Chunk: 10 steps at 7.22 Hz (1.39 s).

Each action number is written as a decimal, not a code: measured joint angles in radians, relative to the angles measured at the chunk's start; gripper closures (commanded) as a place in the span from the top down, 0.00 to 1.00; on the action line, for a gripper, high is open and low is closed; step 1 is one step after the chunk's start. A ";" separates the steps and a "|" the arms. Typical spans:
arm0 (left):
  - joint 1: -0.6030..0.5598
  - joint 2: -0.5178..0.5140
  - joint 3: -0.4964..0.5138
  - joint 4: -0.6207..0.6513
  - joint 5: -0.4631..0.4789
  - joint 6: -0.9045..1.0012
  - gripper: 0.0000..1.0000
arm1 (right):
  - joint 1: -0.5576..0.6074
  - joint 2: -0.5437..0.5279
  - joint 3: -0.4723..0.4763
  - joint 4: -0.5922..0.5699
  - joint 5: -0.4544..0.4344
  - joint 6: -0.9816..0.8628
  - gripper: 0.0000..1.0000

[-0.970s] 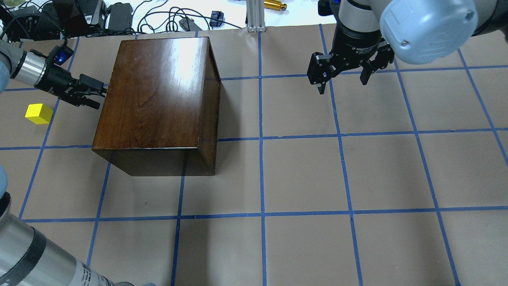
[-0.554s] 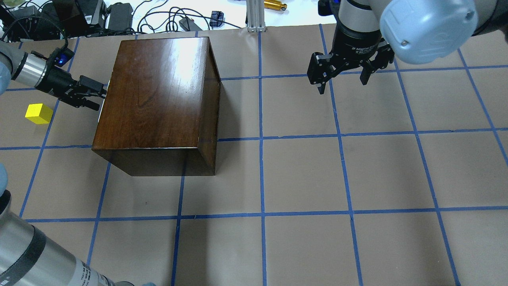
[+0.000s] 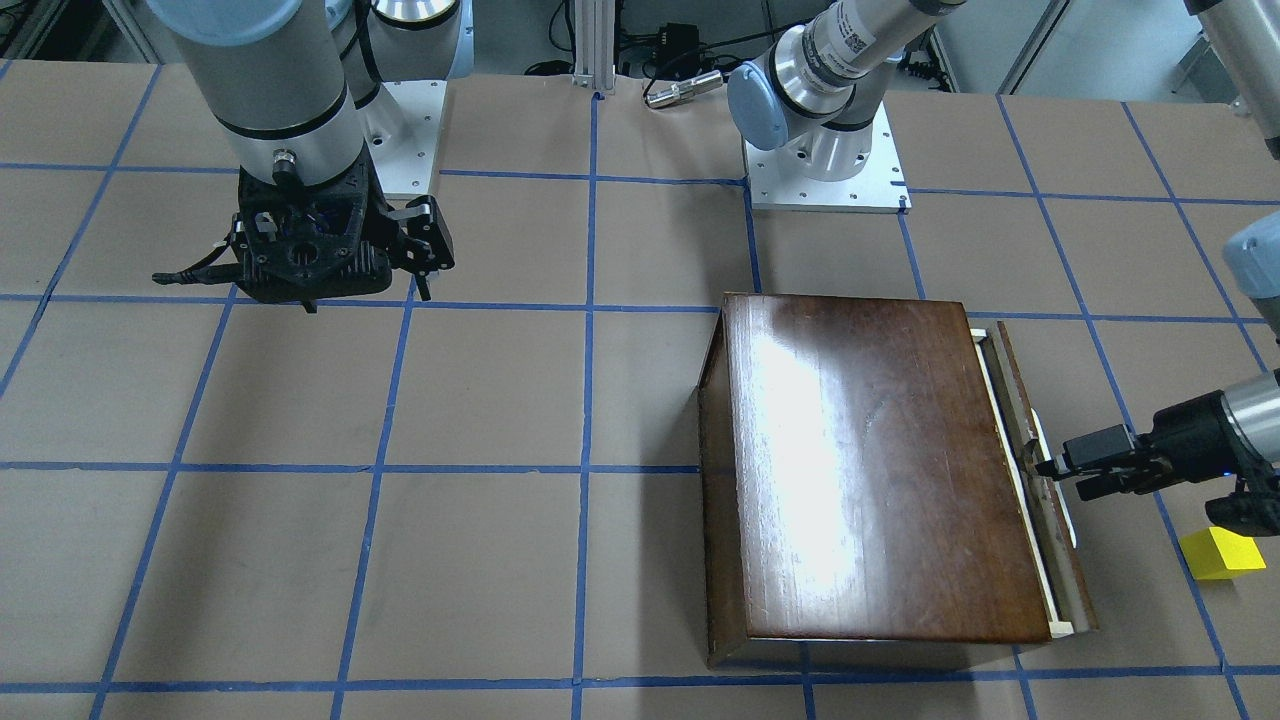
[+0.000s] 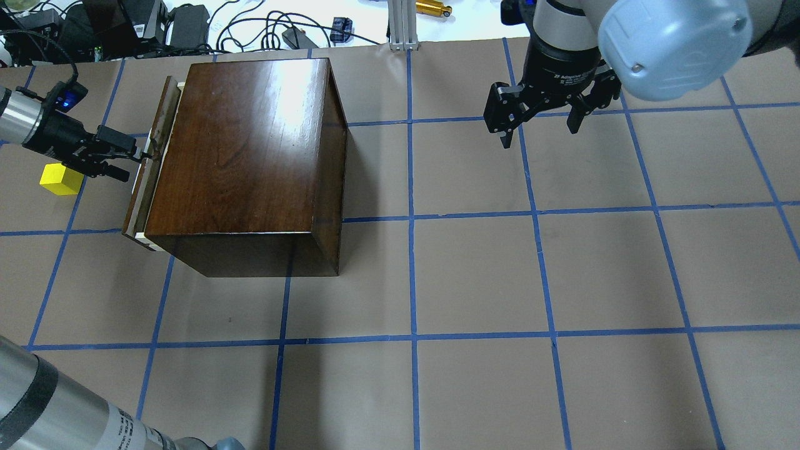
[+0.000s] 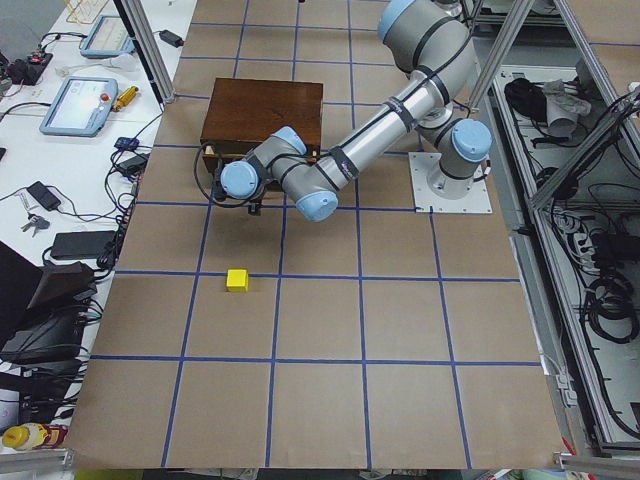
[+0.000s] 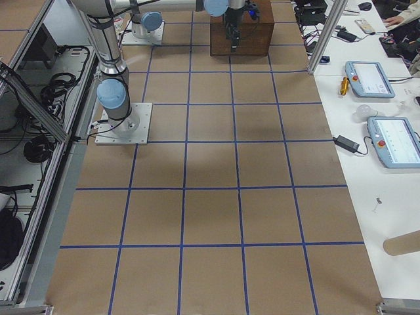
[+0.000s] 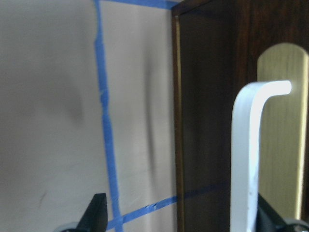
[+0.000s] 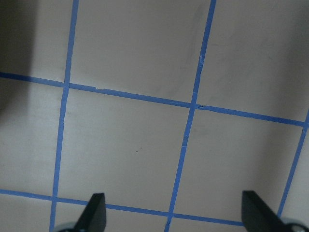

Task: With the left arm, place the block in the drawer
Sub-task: 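Pull the drawer open away from the cabinet with the left gripper, then release the handle and raise the left gripper above the cabinet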

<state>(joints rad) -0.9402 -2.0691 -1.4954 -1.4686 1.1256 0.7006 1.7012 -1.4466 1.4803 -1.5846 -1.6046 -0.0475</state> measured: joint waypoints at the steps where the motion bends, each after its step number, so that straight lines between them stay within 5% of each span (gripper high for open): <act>1: 0.026 0.005 0.000 0.001 0.005 0.004 1.00 | 0.000 0.000 0.000 0.000 0.000 0.000 1.00; 10: 0.097 0.028 0.034 0.003 0.098 0.044 1.00 | 0.000 0.000 0.000 0.000 0.000 0.000 1.00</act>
<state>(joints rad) -0.8429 -2.0414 -1.4617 -1.4654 1.2240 0.7445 1.7012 -1.4466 1.4803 -1.5846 -1.6045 -0.0471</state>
